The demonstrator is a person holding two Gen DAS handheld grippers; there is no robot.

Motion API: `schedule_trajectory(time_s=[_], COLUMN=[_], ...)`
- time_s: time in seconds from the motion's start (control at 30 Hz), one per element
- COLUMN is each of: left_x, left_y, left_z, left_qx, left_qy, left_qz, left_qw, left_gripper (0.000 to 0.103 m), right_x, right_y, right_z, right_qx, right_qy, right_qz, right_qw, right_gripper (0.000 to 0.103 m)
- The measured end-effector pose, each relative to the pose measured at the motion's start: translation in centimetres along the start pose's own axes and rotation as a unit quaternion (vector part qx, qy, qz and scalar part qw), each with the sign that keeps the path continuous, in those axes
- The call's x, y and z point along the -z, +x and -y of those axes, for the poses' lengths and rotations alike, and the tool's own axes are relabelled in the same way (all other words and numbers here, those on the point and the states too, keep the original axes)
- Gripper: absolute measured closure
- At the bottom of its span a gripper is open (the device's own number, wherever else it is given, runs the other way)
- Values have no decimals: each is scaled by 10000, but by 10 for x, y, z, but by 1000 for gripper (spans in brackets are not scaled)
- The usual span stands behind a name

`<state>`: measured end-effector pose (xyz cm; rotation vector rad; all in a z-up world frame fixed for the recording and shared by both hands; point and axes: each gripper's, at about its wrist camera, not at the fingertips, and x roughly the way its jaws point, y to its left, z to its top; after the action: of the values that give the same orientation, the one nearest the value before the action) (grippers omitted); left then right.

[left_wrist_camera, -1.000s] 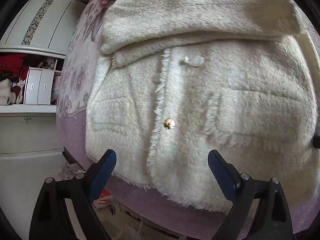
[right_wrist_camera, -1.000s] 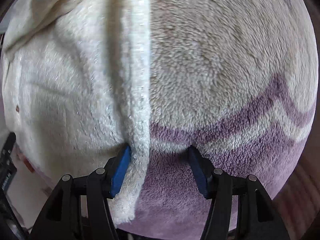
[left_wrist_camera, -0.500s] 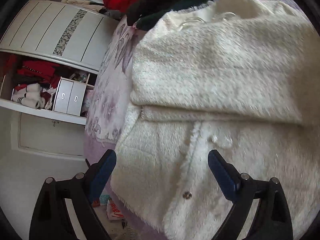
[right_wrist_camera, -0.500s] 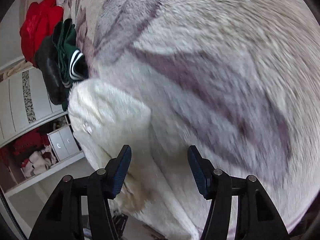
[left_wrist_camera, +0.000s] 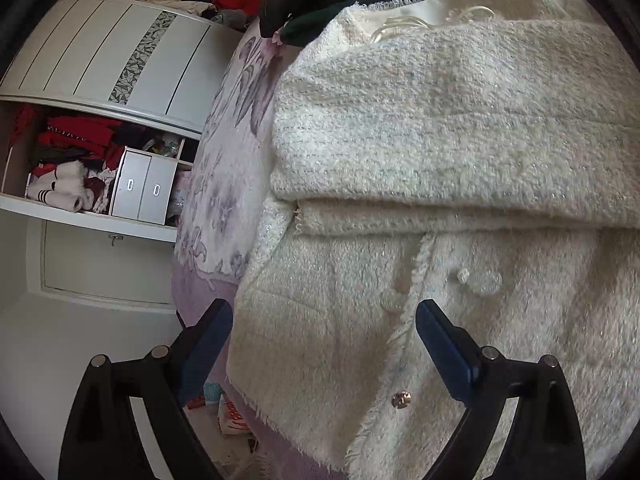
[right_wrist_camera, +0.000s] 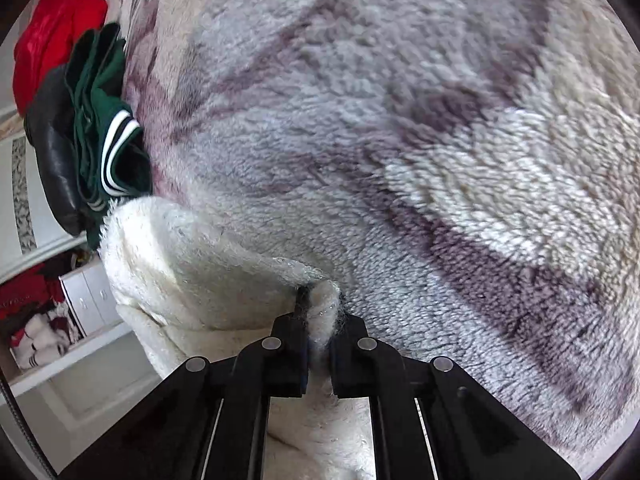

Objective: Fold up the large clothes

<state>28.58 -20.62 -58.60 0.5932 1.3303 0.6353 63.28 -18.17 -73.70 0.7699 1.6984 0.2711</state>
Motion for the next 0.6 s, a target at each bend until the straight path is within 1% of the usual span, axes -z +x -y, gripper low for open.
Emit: schedule_trajectory(time_s=[0.07,0.1,0.13,0.17,0.2,0.23,0.27,0.3,0.37,0.4,0.43,0.5,0.53,0.57,0.6], left_x=[6,11,16,21,27,32,39,45,56,61,66,74,77,79,82], left_y=[-1,-3,-7,-12,-17,-21,-25,-29,-36,-37,-37,-36,-36,-36,-37], left_z=[-3,-4,-6,-7,-9,-9,-10,-10,-6,-3,0,6,8,9,8], left_qx=[68,119,174,213,247,265,285,308,332,350,362,388,402,402,389], left_qy=[8,-1,-10,-11,-13,-2,20,36,72,90,110,152,148,131,110], left_qz=[-57,-85,-101,-111,-115,-121,-138,-160,-201,-237,-279,-371,-405,-415,-418], left_qw=[10000,9999,9998,9997,9996,9996,9995,9994,9992,9991,9989,9984,9983,9982,9983], left_gripper=[8,8,8,8,8,8,8,8,8,8,8,8,8,8,8], right_x=[4,3,11,22,36,49,64,73,99,110,109,118,121,125,122], right_y=[-10,-9,-22,-38,-56,-68,-77,-76,-67,-58,-37,-11,-1,3,11], right_z=[-2,-17,-14,-10,-1,1,3,-12,-16,-18,-36,-48,-48,-48,-73], right_qx=[78,106,164,220,203,80,-95,-295,-685,-753,-684,-410,-315,-262,-212], right_qy=[-271,-312,-361,-406,-454,-517,-569,-591,-674,-698,-764,-944,-958,-962,-1026], right_qz=[-125,-182,-180,-89,3,46,-4,-97,-506,-697,-820,-928,-889,-764,-685], right_qw=[9995,9993,9991,9989,9988,9986,9983,9978,9941,9923,9913,9903,9909,9921,9921], right_gripper=[90,88,82,71,65,53,48,47,45,44,43,43,60,96,97])
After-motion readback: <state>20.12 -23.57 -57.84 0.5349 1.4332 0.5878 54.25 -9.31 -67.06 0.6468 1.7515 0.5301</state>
